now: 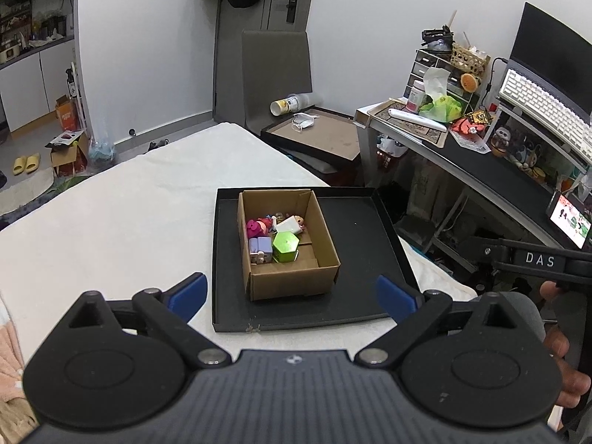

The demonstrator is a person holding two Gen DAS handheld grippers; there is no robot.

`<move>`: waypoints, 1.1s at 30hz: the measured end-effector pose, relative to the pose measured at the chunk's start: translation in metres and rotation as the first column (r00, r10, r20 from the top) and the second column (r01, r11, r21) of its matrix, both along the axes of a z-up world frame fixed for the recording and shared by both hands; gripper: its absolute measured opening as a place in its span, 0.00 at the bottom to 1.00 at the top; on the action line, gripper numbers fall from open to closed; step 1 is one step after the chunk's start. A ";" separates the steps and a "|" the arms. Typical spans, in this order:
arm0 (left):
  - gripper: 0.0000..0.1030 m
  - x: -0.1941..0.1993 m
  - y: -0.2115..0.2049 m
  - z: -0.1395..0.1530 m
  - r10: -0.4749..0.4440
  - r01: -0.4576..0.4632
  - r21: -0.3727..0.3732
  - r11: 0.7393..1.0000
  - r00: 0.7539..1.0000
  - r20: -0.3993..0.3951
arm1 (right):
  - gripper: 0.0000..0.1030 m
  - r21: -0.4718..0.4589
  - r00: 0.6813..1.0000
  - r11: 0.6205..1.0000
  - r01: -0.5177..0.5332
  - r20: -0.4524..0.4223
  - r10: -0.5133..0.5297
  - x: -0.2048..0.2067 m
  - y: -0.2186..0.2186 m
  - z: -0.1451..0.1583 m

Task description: Organize rigid objects

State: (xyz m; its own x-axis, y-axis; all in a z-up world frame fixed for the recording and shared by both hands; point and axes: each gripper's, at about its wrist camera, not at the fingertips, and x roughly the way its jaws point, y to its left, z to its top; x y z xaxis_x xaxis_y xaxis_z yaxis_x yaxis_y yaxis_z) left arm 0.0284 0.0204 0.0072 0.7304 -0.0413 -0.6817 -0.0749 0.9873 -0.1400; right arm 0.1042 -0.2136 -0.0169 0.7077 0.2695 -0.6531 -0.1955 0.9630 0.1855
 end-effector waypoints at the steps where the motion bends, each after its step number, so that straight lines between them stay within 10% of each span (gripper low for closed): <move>1: 0.95 -0.002 -0.001 0.001 -0.002 0.002 -0.003 1.000 1.000 0.001 | 1.00 -0.002 1.000 1.000 0.000 0.007 0.000 -0.003 -0.001 0.001; 33: 0.95 -0.042 -0.024 0.002 0.016 -0.016 0.026 1.000 1.000 0.009 | 1.00 -0.031 0.993 0.999 -0.037 0.114 0.040 -0.052 -0.011 0.023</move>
State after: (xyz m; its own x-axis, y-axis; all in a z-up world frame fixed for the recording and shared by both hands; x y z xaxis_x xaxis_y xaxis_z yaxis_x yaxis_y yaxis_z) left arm -0.0137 -0.0035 0.0092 0.7371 -0.0121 -0.6757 -0.0892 0.9893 -0.1151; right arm 0.0525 -0.2250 0.0060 0.7676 0.2802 -0.5764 -0.2509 0.9590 0.1321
